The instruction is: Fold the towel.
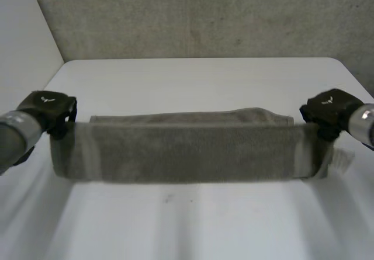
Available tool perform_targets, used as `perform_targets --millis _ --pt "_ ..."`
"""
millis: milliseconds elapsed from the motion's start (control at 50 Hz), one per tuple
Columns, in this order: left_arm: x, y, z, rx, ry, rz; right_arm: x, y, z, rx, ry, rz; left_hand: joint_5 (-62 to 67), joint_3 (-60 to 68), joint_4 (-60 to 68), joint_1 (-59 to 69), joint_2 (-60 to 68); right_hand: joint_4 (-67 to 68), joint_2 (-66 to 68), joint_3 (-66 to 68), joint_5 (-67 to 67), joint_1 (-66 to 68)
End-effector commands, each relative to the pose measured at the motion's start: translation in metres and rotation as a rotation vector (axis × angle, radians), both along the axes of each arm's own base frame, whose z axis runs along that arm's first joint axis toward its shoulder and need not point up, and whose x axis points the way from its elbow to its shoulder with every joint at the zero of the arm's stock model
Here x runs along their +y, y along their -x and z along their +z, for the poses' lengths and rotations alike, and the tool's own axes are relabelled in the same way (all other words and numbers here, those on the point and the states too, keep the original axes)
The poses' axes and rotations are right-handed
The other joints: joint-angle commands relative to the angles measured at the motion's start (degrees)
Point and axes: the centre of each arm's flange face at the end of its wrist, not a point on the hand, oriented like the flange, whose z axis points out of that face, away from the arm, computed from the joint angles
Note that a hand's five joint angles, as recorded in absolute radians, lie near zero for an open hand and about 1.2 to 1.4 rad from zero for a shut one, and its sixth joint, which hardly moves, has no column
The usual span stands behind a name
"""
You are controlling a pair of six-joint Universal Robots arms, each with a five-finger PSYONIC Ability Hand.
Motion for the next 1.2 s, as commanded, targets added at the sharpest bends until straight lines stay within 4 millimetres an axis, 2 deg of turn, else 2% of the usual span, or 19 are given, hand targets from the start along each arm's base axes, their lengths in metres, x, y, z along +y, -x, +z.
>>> perform_targets --millis 20,160,240,360,380,400,420,440,460,480,600,740,780,840,880,1060,1120,1160,1200 --pt "-0.051 0.024 -0.036 -0.031 0.039 0.043 -0.042 -0.023 -0.021 -0.030 0.162 -0.040 10.6 10.3 10.2 11.8 10.2 11.4 12.7 12.1 13.5 24.1" --pt "-0.092 0.044 -0.051 -0.004 0.237 0.026 -0.068 -0.040 -0.039 -0.041 0.317 -0.061 10.6 10.3 10.2 11.8 10.2 11.4 12.7 12.1 13.5 24.1" --pt "-0.101 0.048 -0.054 0.006 0.292 0.031 -0.082 -0.043 -0.058 -0.018 0.349 -0.089 10.6 10.3 10.2 11.8 10.2 11.4 12.7 12.1 13.5 24.1" --pt "-0.101 0.056 -0.068 0.007 0.289 0.004 -0.086 -0.046 -0.076 -0.006 0.329 -0.066 10.6 10.3 10.2 11.8 10.2 11.4 12.7 12.1 13.5 24.1" --pt "-0.101 0.056 -0.069 0.007 0.289 0.003 -0.084 -0.049 -0.078 -0.005 0.332 -0.053 10.6 10.3 10.2 11.8 10.2 -3.8 -2.6 -3.1 -1.8 8.9" --pt "-0.100 0.057 -0.072 0.007 0.283 -0.001 -0.084 -0.053 -0.080 -0.006 0.337 -0.046 10.6 10.3 10.2 11.8 10.2 -29.5 -28.2 -28.8 -27.4 -16.8" --pt "-0.099 0.058 -0.075 0.006 0.282 -0.003 -0.084 -0.053 -0.080 -0.006 0.337 -0.046 2.8 2.5 2.4 4.0 2.4 -29.7 -28.5 -29.0 -27.6 -17.0" --pt "-0.099 0.058 -0.075 0.006 0.282 -0.003 -0.083 -0.056 -0.082 -0.008 0.344 -0.042 2.7 2.4 2.3 3.9 2.3 -56.2 -54.9 -55.5 -54.1 -43.5" --pt "-0.098 0.059 -0.077 0.005 0.282 -0.003 -0.083 -0.058 -0.081 -0.010 0.357 -0.039 -34.1 -34.4 -34.5 -32.9 -34.5 -58.6 -57.3 -57.9 -56.5 -45.9" --pt "-0.096 0.060 -0.078 0.004 0.284 0.000 -0.083 -0.058 -0.081 -0.010 0.357 -0.039 -59.4 -59.7 -59.8 -58.2 -59.8 -58.6 -57.3 -57.9 -56.5 -45.9" --pt "-0.091 0.065 -0.075 0.014 0.304 -0.017 -0.082 -0.057 -0.055 -0.046 0.408 -0.048 -59.4 -59.6 -59.7 -58.2 -59.8 -58.6 -57.3 -57.9 -56.5 -45.9" --pt "-0.078 0.063 -0.051 0.031 0.336 -0.011 -0.072 -0.052 -0.018 -0.150 0.436 -0.074 -59.4 -59.6 -59.7 -58.2 -59.8 -58.6 -57.3 -57.9 -56.5 -45.9" --pt "-0.073 0.063 -0.048 0.032 0.336 -0.013 -0.063 -0.049 0.002 -0.225 0.437 -0.094 -59.4 -59.6 -59.7 -58.2 -59.8 -58.6 -57.3 -57.9 -56.5 -45.9" --pt "-0.065 0.060 -0.041 0.032 0.338 -0.011 -0.058 -0.047 0.011 -0.260 0.435 -0.106 -59.4 -59.6 -59.7 -58.2 -59.8 -58.6 -57.3 -57.9 -56.5 -45.9" --pt "-0.060 0.059 -0.035 0.035 0.342 -0.011 -0.044 -0.045 0.022 -0.305 0.417 -0.115 -59.4 -59.6 -59.7 -58.2 -59.8 -58.6 -57.3 -57.9 -56.5 -45.9" --pt "-0.024 0.050 0.000 0.072 0.377 -0.016 -0.001 -0.036 0.028 -0.308 0.309 -0.109 -59.4 -59.7 -59.8 -58.2 -59.8 -58.6 -57.3 -57.9 -56.5 -45.9" --pt "-0.010 0.047 0.008 0.092 0.382 -0.016 0.013 -0.023 0.027 -0.295 0.253 -0.144 -59.4 -59.6 -59.7 -58.2 -59.8 -54.6 -53.4 -53.9 -52.5 -41.9" --pt "-0.004 0.046 0.011 0.107 0.381 -0.016 0.021 -0.007 0.017 -0.295 0.187 -0.189 -59.4 -59.6 -59.7 -58.2 -59.8 -48.2 -47.0 -47.6 -46.2 -35.6" --pt "0.002 0.045 0.013 0.125 0.382 -0.015 0.025 -0.004 0.009 -0.306 0.151 -0.197 -59.4 -59.7 -59.8 -58.2 -59.8 -44.6 -43.3 -43.9 -42.5 -31.9"
